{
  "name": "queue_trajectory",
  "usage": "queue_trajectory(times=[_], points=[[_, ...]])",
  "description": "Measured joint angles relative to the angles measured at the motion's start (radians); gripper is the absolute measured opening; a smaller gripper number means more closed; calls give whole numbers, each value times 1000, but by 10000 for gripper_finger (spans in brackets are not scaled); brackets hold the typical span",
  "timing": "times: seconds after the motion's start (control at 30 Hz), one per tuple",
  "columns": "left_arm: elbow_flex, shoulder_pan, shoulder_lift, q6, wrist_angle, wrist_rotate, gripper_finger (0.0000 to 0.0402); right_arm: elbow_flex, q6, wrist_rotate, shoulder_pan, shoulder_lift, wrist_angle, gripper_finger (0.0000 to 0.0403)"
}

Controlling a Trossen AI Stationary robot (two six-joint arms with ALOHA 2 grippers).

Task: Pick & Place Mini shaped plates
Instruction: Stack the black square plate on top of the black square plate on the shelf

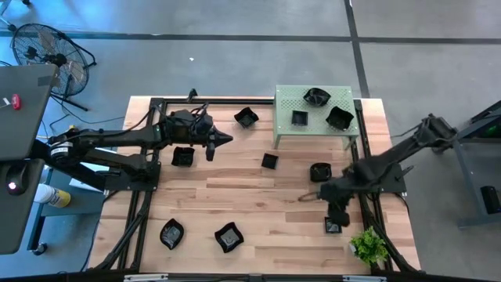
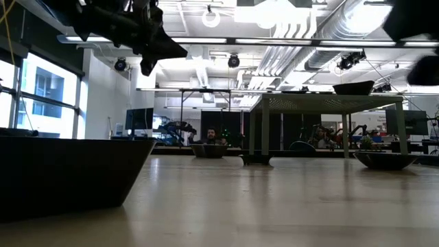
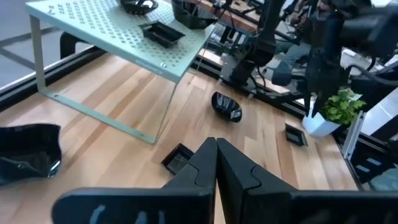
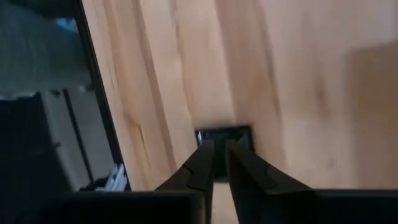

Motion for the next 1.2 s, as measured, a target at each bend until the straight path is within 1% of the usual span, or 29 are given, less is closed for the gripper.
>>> queue_trajectory(times=[0.13, 0.27, 0.5, 0.73, 0.87, 0.93, 1.1, 1.2], points=[[0, 0, 0, 0, -14, -13, 0, -98, 66, -1, 70, 1, 93, 75], [0, 0, 0, 0, -36, -18, 0, -156, 85, 8, 90, 1, 127, 95], [0, 0, 0, 0, -66, -19, 0, -230, 64, 61, 95, 1, 194, 98], [0, 0, 0, 0, -85, -27, 0, -317, 51, 60, 95, 1, 303, 97], [0, 0, 0, 0, -85, -27, 0, -342, 48, 22, 95, 1, 346, 76], [0, 0, 0, 0, -84, -27, 0, -349, 45, 4, 95, 1, 371, 59], [0, 0, 0, 0, -84, -29, 0, -351, 51, 2, 95, 1, 376, 11], [0, 0, 0, 0, -84, -29, 0, -351, 70, 1, 94, 1, 391, 5]])
